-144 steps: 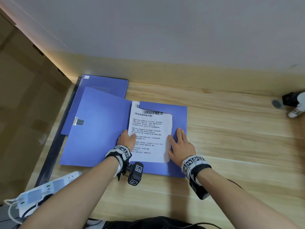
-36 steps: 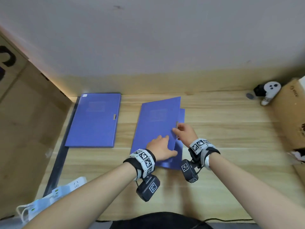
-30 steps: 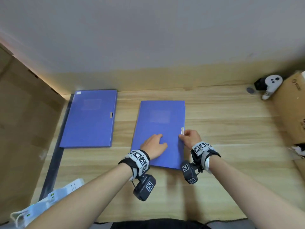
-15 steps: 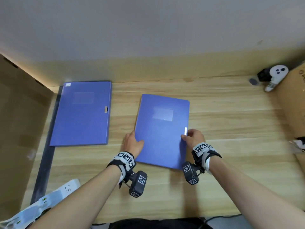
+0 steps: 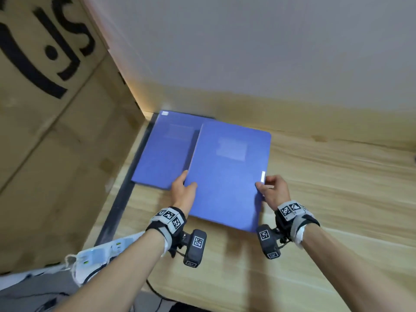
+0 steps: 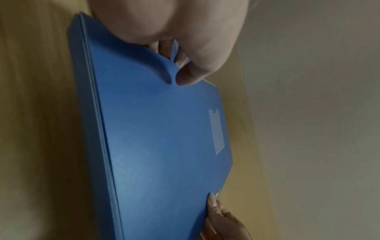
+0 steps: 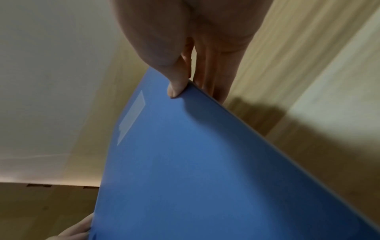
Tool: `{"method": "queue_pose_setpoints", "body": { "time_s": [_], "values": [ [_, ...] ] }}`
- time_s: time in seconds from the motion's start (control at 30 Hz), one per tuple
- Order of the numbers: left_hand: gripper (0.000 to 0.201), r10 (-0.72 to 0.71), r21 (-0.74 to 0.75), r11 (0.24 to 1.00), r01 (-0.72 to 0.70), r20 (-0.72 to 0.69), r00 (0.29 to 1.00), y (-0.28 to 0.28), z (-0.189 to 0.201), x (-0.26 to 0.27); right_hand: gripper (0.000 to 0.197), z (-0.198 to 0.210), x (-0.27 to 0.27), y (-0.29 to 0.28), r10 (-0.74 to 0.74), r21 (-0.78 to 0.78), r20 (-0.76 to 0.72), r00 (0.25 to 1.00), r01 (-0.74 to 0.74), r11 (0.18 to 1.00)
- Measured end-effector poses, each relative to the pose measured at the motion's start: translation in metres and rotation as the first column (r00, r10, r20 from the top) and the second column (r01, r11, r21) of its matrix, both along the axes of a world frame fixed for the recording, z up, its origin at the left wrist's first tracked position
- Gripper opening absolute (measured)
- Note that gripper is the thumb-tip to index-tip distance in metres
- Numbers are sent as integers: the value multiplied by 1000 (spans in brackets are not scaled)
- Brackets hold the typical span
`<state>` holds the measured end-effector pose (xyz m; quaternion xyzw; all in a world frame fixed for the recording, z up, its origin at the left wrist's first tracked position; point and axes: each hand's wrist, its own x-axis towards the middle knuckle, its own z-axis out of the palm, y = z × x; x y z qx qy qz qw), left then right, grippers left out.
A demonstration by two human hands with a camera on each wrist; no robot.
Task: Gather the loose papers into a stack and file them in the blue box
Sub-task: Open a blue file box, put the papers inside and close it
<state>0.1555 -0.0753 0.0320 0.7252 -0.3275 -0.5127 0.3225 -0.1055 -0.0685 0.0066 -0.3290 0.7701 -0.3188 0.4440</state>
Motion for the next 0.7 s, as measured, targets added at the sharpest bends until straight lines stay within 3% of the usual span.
{"method": "queue_pose_setpoints", "body": {
  "time_s": [0.2,0.27,0.37,0.43,0.6,0.7],
  "values": [
    [50,60,-81,995,-58,23,998,-37,14,74,21,10,76,-55,66,-68,86,994,-61,996],
    [46,41,-80,996,-37,47,998,-53,15,96,29,12,99,-70,105,-75,109,989,-97,992],
    [64,52,-64,997,-45,106,993,-79,0,127,42,11,129,-90,162,-61,153,975,-154,986],
    [65,60,-54,997,-54,120,991,-93,-13,143,47,8,142,-100,194,-49,156,969,-188,981],
    [59,-19,-25,999,24,192,981,-110,-21,162,53,-6,168,-112,231,-44,159,960,-227,973],
    [69,-114,18,993,113,273,955,-114,-34,167,57,-18,177,-111,214,-35,204,955,-211,977]
  ]
}}
